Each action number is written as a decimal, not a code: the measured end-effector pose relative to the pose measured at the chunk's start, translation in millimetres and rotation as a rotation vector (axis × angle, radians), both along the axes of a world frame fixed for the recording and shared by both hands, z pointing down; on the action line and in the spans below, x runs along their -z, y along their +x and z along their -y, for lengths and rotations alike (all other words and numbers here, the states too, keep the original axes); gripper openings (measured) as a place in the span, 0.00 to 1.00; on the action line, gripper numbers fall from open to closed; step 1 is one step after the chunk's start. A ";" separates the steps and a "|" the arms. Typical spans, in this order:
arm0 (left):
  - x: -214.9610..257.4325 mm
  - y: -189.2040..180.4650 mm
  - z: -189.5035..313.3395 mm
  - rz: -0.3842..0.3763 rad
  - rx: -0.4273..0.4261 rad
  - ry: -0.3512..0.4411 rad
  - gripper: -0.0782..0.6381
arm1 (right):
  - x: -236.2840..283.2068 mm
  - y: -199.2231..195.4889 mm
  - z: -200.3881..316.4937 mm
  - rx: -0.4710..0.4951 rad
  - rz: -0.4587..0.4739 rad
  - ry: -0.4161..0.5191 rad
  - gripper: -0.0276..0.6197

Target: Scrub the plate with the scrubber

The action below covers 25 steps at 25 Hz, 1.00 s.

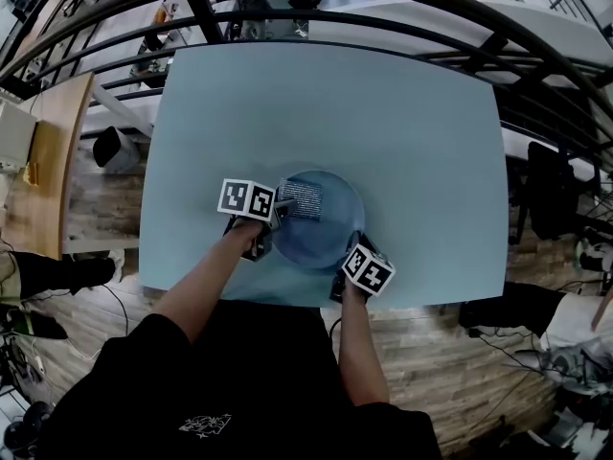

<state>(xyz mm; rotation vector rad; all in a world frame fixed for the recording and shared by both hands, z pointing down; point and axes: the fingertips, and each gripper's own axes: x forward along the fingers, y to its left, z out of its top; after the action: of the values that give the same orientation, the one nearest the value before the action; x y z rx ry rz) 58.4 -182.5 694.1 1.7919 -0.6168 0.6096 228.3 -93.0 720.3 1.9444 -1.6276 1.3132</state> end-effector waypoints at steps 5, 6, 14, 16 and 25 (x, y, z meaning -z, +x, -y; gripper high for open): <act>3.2 -22.1 0.1 0.055 -0.004 0.028 0.23 | 1.3 0.0 0.4 0.006 -0.003 0.002 0.08; 3.9 -26.3 -0.7 0.065 -0.003 0.030 0.23 | 1.4 0.0 0.0 0.003 -0.003 0.002 0.08; 6.9 -57.4 -15.5 0.125 0.018 0.020 0.23 | 1.6 0.2 -0.4 -0.011 -0.005 0.010 0.08; 7.8 -62.1 -21.5 0.135 0.016 0.015 0.23 | 2.0 0.4 -0.7 -0.014 -0.005 0.013 0.08; 9.4 -63.7 -57.4 0.111 -0.061 -0.051 0.23 | 2.9 -0.8 -0.3 -0.022 -0.006 0.016 0.08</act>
<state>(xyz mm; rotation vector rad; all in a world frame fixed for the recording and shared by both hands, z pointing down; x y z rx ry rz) -5.3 -125.2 684.7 1.7432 -0.6181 0.7642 227.5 -92.6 717.4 1.9789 -1.6232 1.3050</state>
